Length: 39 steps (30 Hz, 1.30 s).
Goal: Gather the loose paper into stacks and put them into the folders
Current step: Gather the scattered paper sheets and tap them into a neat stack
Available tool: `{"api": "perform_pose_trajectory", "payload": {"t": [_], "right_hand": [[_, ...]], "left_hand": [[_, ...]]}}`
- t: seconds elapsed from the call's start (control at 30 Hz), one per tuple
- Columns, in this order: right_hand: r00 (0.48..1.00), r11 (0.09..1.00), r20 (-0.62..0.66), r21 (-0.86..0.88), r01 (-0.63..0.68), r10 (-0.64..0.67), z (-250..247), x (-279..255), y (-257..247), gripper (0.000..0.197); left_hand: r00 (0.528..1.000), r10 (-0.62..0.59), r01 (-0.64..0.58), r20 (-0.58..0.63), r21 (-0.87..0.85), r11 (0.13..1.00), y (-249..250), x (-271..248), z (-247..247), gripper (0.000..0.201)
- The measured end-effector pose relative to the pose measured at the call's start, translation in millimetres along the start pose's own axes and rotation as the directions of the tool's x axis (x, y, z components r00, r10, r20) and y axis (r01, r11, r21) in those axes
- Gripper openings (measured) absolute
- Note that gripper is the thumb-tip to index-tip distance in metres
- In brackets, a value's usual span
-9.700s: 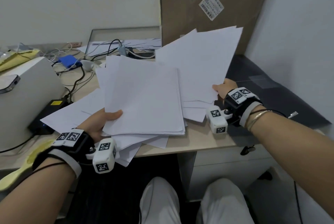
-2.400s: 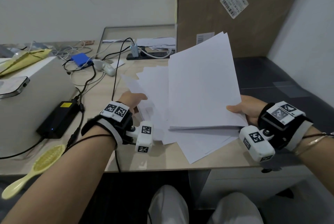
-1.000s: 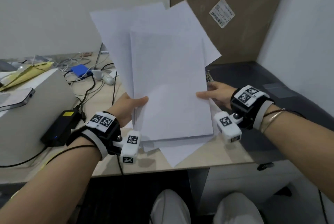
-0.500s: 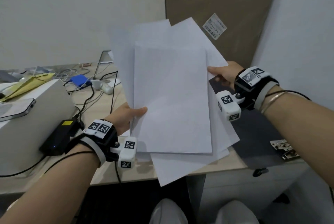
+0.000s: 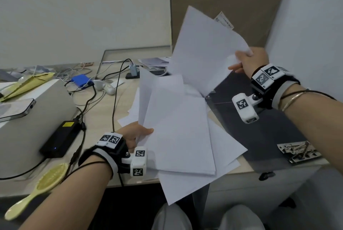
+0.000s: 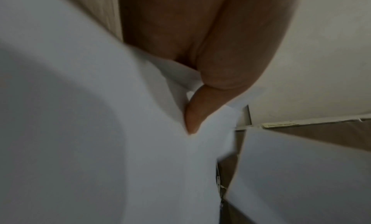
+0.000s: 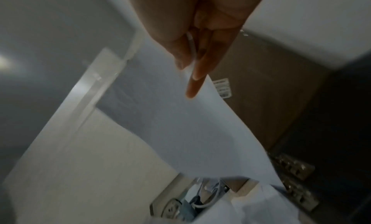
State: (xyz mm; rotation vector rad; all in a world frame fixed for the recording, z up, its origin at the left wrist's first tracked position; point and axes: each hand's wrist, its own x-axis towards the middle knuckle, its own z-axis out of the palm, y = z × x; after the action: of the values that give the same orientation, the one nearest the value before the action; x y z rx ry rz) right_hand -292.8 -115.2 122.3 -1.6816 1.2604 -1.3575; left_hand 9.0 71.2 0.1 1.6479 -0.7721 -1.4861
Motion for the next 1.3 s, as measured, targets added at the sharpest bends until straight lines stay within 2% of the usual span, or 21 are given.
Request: {"api": "perform_pose_trajectory", "payload": {"t": [0.07,0.13,0.23,0.33,0.43,0.5,0.6,0.67,0.7,0.73,0.8,0.83,0.87,0.9,0.97,1.03,1.1,1.17,1.2,1.27,1.3], "right_hand": [[0.990,0.995,0.100,-0.003,0.102,-0.101,1,-5,-3,0.018],[0.957,0.982,0.244,-0.066,0.176,-0.155,5,-20,-1,0.015],[0.856,0.918,0.487,-0.232,0.321,-0.177,9,-50,14,0.026],[0.749,0.867,0.661,-0.347,0.358,-0.045,14,-76,39,0.039],[0.632,0.813,0.767,-0.433,0.390,0.105,22,-99,63,0.039],[0.533,0.807,0.820,-0.454,0.378,0.211,24,-114,71,0.043],[0.380,0.851,0.855,-0.462,0.250,0.352,25,-126,72,0.051],[0.307,0.884,0.882,-0.427,0.193,0.359,25,-127,69,0.059],[0.318,0.905,0.884,-0.402,0.143,0.343,24,-126,68,0.058],[0.377,0.921,0.869,-0.378,0.090,0.320,24,-123,70,0.050],[0.587,0.935,0.764,-0.353,0.037,0.266,25,-116,76,0.038],[0.691,0.935,0.678,-0.354,0.006,0.252,26,-111,81,0.041],[0.767,0.934,0.585,-0.354,-0.050,0.263,26,-105,86,0.050],[0.807,0.928,0.509,-0.351,-0.124,0.300,25,-100,88,0.061],[0.799,0.906,0.447,-0.320,-0.278,0.403,26,-85,88,0.084],[0.726,0.889,0.521,-0.171,-0.425,0.448,28,-72,80,0.100],[0.646,0.858,0.647,-0.022,-0.514,0.404,29,-62,64,0.097],[0.604,0.863,0.717,0.008,-0.504,0.346,31,-55,42,0.078],[0.626,0.877,0.711,0.028,-0.480,0.320,32,-51,32,0.060],[0.711,0.894,0.657,0.123,-0.431,0.252,36,-44,14,0.022],[0.766,0.909,0.611,0.175,-0.379,0.201,38,-40,6,0.018]], "left_hand": [[0.999,-0.050,0.050,-0.012,0.020,0.999,0,-1,-1,0.040],[0.998,-0.067,0.067,-0.015,-0.004,0.998,0,0,-3,0.041],[0.998,-0.062,0.063,0.007,-0.184,0.981,-1,2,-8,0.049],[0.999,-0.012,0.024,0.045,-0.280,0.960,-4,5,-11,0.071],[0.997,0.007,0.013,0.071,-0.287,0.958,-5,7,-11,0.079],[0.997,0.002,0.021,0.078,-0.296,0.955,-3,4,-6,0.068],[0.993,-0.021,0.046,0.115,-0.212,0.976,1,-1,5,0.039],[0.996,-0.019,0.028,0.088,-0.105,0.994,1,2,9,0.039],[0.999,-0.001,0.004,0.053,-0.048,0.999,1,4,11,0.042],[1.000,0.030,-0.030,0.002,0.006,1.000,1,6,13,0.045],[0.989,0.108,-0.104,-0.103,0.038,0.994,-1,8,15,0.045],[0.979,0.143,-0.143,-0.145,0.015,0.990,-2,7,15,0.045],[0.969,0.185,-0.189,-0.165,-0.008,0.982,-3,6,16,0.047],[0.958,0.227,-0.234,-0.174,-0.022,0.972,-5,4,14,0.049],[0.941,0.307,-0.317,-0.143,-0.051,0.947,-4,-4,10,0.050],[0.922,0.373,-0.381,-0.107,-0.068,0.922,0,-11,2,0.052],[0.902,0.423,-0.429,-0.090,-0.068,0.901,7,-14,-6,0.054],[0.887,0.456,-0.460,-0.075,-0.060,0.886,15,-16,-11,0.060],[0.877,0.475,-0.479,-0.073,-0.054,0.876,20,-18,-12,0.060],[0.846,0.525,-0.530,-0.088,-0.031,0.848,35,-22,-11,0.052],[0.827,0.554,-0.558,-0.099,-0.015,0.830,44,-24,-11,0.046]]}}
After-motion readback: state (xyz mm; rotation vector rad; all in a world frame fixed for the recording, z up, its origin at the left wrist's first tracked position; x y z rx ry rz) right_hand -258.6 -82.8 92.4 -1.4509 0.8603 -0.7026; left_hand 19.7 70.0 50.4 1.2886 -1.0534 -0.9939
